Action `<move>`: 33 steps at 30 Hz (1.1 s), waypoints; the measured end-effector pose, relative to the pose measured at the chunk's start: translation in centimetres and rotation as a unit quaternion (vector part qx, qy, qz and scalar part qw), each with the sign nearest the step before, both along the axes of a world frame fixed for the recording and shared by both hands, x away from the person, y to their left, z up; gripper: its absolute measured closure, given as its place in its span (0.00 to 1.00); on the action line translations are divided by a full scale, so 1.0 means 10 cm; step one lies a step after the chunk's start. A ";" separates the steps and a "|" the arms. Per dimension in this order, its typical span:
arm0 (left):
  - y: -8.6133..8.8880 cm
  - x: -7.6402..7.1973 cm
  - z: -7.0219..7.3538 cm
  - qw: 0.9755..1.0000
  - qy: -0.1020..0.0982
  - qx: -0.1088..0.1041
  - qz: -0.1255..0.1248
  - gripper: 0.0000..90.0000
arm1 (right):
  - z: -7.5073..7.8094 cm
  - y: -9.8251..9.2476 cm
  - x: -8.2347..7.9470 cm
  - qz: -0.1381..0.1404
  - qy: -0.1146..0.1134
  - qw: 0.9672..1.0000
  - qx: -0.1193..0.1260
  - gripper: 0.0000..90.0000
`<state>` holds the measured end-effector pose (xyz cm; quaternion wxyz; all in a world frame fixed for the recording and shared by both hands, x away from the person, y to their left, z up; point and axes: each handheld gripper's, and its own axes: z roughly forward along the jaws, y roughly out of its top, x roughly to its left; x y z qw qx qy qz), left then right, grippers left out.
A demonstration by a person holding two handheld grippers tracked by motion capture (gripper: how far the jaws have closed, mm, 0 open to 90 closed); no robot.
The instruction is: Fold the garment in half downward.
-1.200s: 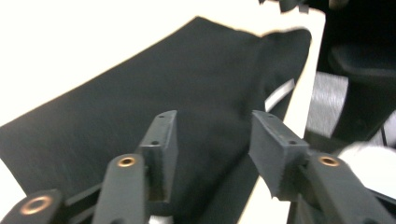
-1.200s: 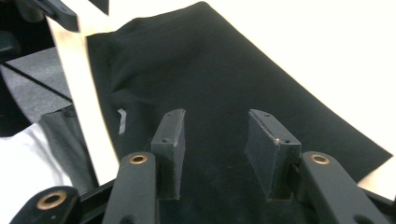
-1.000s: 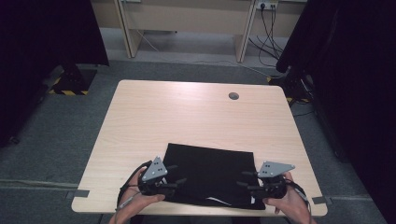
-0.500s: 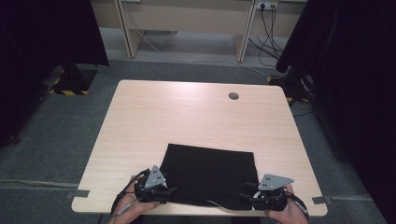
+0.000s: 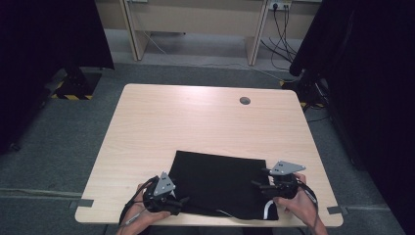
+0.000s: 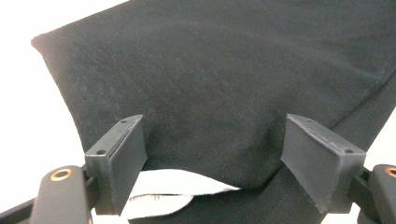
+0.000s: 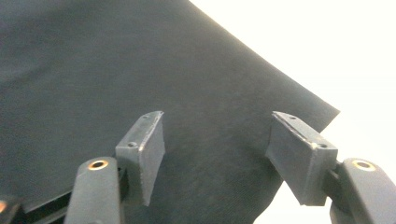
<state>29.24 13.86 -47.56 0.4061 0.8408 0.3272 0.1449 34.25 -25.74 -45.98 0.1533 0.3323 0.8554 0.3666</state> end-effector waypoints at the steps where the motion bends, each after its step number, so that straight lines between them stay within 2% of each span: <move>1: 0.01 0.00 0.00 1.000 -0.003 -0.003 0.003 0.22 | -0.03 0.01 0.02 -0.006 0.002 1.000 -0.005 0.38; 4: 0.04 0.00 0.00 1.000 -0.006 -0.014 0.007 0.19 | -0.12 0.02 0.06 -0.018 0.004 1.000 -0.020 0.30; 9: 0.09 0.02 -0.01 0.999 -0.003 -0.028 0.016 0.15 | -0.17 -0.07 0.12 -0.022 0.021 0.999 0.010 0.23; 15: 0.12 0.03 -0.03 0.999 -0.002 -0.026 0.018 0.14 | -0.18 -0.22 0.27 -0.023 0.021 0.999 0.013 0.22; 20: 0.13 0.03 -0.07 1.000 0.006 -0.020 0.023 0.13 | -0.15 -0.31 0.37 -0.036 0.027 0.999 0.003 0.24; 22: 0.15 0.02 -0.07 0.999 0.006 -0.022 0.026 0.13 | -0.10 -0.32 0.34 -0.037 0.020 0.999 -0.001 0.27; 25: 0.17 0.02 -0.07 0.999 0.010 -0.013 0.036 0.12 | 0.02 -0.29 0.25 -0.038 0.012 0.999 0.013 0.26; 27: 0.18 0.02 -0.07 0.999 0.014 -0.012 0.037 0.11 | 0.07 -0.22 0.16 -0.032 0.005 0.999 0.012 0.26; 31: 0.20 0.00 -0.08 0.999 0.014 -0.003 0.049 0.05 | 0.06 -0.07 0.03 -0.015 0.013 1.000 0.000 0.22; 33: 0.22 0.00 -0.08 0.998 0.019 -0.006 0.052 0.04 | 0.02 -0.04 -0.01 -0.013 0.021 1.000 -0.002 0.22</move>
